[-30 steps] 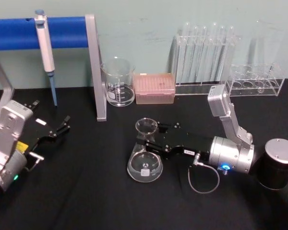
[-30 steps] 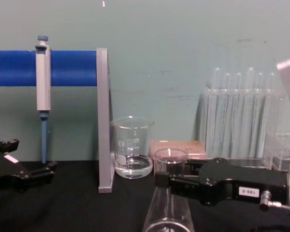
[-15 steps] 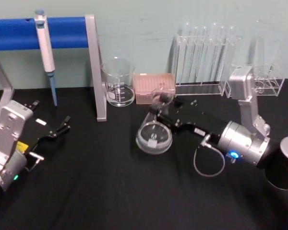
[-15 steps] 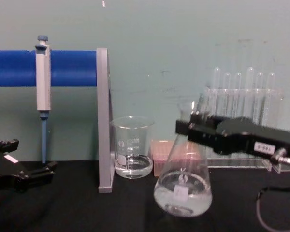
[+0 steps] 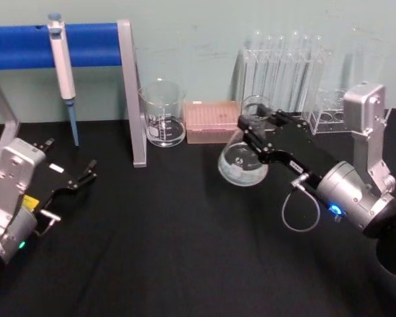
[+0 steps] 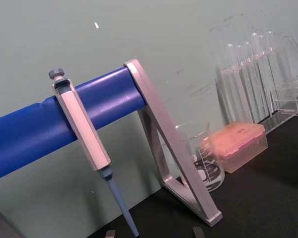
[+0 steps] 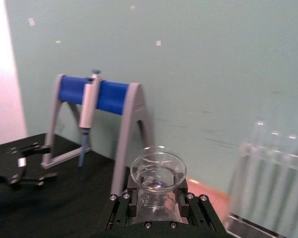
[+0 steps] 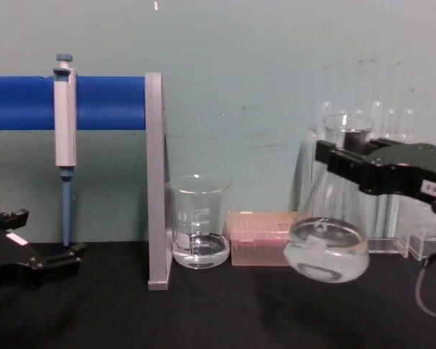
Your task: Grasp the erlenmeyer flask with one hand, shake it three times, then place it back.
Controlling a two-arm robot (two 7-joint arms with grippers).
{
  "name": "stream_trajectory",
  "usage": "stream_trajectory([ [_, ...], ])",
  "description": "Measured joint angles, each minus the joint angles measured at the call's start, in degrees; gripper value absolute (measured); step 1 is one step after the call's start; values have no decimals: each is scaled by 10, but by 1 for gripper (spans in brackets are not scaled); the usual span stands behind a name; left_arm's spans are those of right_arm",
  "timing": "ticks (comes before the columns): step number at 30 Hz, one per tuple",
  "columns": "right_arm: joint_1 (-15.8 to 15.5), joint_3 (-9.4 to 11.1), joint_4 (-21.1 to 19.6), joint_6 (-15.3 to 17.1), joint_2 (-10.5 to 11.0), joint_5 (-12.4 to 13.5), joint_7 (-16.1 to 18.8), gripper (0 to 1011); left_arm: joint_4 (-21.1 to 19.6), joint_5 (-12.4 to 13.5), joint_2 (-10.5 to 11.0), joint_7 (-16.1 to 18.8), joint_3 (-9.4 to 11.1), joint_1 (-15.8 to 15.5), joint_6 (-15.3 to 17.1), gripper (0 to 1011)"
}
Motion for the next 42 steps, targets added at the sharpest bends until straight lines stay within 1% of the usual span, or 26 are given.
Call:
stream_trajectory([
  [3, -12, 10, -9, 0, -5, -4, -17, 449, 0, 0, 0, 0, 0, 0, 0, 1001],
  [4, -19, 16, -14, -1, -9, -5, -26, 449, 0, 0, 0, 0, 0, 0, 0, 1001],
  [7, -30, 27, -20, -3, -16, -7, -39, 449, 0, 0, 0, 0, 0, 0, 0, 1001],
  [10, -38, 33, -24, -3, -21, -8, -45, 449, 0, 0, 0, 0, 0, 0, 0, 1001],
  [14, -42, 39, -25, 1, -27, -12, -48, 449, 0, 0, 0, 0, 0, 0, 0, 1001],
  [21, -40, 40, -21, 8, -35, -25, -42, 449, 0, 0, 0, 0, 0, 0, 0, 1001],
  [26, -31, 32, -13, 12, -41, -32, -18, 449, 0, 0, 0, 0, 0, 0, 0, 1001],
  [27, -31, 32, -13, 12, -41, -32, -18, 449, 0, 0, 0, 0, 0, 0, 0, 1001],
  [29, -23, 25, -8, 14, -43, -36, -1, 449, 0, 0, 0, 0, 0, 0, 0, 1001],
  [30, -18, 18, -4, 15, -44, -37, 13, 449, 0, 0, 0, 0, 0, 0, 0, 1001],
  [32, -12, 11, 0, 15, -45, -39, 27, 449, 0, 0, 0, 0, 0, 0, 0, 1001],
  [33, -5, 3, 4, 16, -47, -40, 43, 449, 0, 0, 0, 0, 0, 0, 0, 1001],
  [35, 1, -4, 8, 16, -48, -40, 58, 449, 0, 0, 0, 0, 0, 0, 0, 1001],
  [36, 6, -11, 11, 16, -50, -40, 70, 449, 0, 0, 0, 0, 0, 0, 0, 1001],
  [37, 9, -14, 12, 16, -50, -41, 75, 449, 0, 0, 0, 0, 0, 0, 0, 1001],
  [38, 14, -21, 15, 16, -50, -41, 86, 449, 0, 0, 0, 0, 0, 0, 0, 1001],
  [42, 25, -36, 22, 15, -51, -40, 110, 449, 0, 0, 0, 0, 0, 0, 0, 1001],
])
